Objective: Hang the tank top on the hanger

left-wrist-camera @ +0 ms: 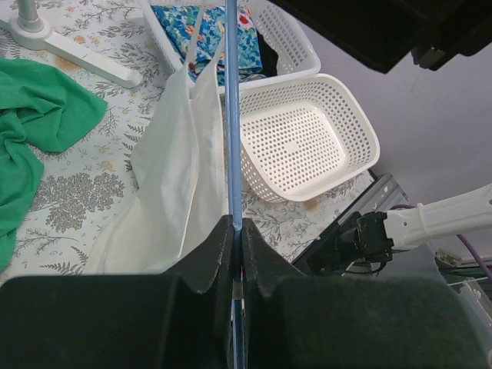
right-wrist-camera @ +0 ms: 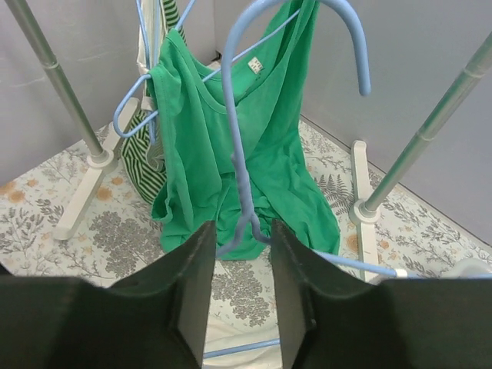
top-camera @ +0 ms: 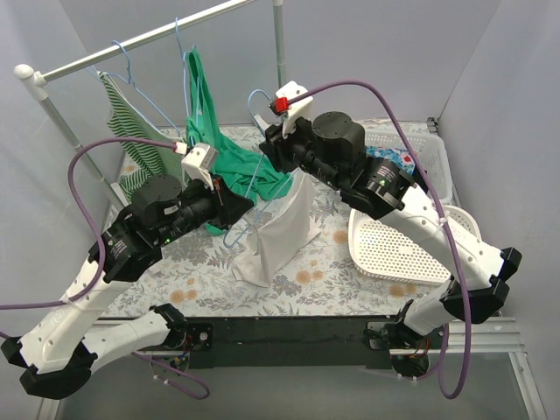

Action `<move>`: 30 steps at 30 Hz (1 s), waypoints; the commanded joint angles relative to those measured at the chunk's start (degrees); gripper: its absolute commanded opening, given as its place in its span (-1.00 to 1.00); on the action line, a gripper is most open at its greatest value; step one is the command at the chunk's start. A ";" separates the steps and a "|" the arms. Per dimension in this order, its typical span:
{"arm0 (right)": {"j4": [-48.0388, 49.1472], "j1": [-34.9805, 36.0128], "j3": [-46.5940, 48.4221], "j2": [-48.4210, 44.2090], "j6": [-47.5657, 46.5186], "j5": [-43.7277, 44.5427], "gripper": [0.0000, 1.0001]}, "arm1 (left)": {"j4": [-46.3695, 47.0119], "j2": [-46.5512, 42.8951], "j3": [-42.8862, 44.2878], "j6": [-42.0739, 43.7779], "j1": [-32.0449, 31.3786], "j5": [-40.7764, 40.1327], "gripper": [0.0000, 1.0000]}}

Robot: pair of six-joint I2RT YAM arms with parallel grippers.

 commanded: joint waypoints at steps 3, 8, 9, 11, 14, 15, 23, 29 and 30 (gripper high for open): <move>3.55 0.14 -1.95 -3.69 0.33 -2.67 0.09 | 3.81 -1.39 -0.48 -1.44 0.24 -4.06 -1.00; 4.34 0.14 -5.46 -7.54 0.95 -1.63 0.31 | 1.53 -0.34 1.18 -1.79 0.24 -6.34 -1.00; 4.52 0.14 -7.04 -8.43 2.25 -1.01 0.32 | 0.91 0.10 1.89 -1.80 0.33 -7.04 -1.00; 5.91 0.14 -9.33 -11.32 2.79 1.53 0.43 | -1.28 0.45 3.64 -1.62 0.24 -9.59 -1.00; 7.76 0.14 -13.90 -15.71 3.85 4.08 0.57 | -3.83 1.42 5.66 -1.18 0.24 -11.97 -1.00; 9.08 0.05 -15.13 -16.86 4.89 4.70 0.59 | -4.36 1.68 6.11 -1.18 0.24 -12.58 -1.00; 10.23 0.14 -23.39 -24.51 8.86 11.20 0.63 | -9.37 7.83 16.03 -1.36 0.24 -19.96 -1.00; 9.00 0.14 -27.88 -24.79 13.07 8.49 0.63 | -12.53 16.09 25.79 -2.32 0.24 -27.43 -1.00; 9.00 0.05 -29.10 -24.70 13.43 8.14 0.64 | -13.06 17.23 27.28 -2.41 0.24 -28.40 -1.00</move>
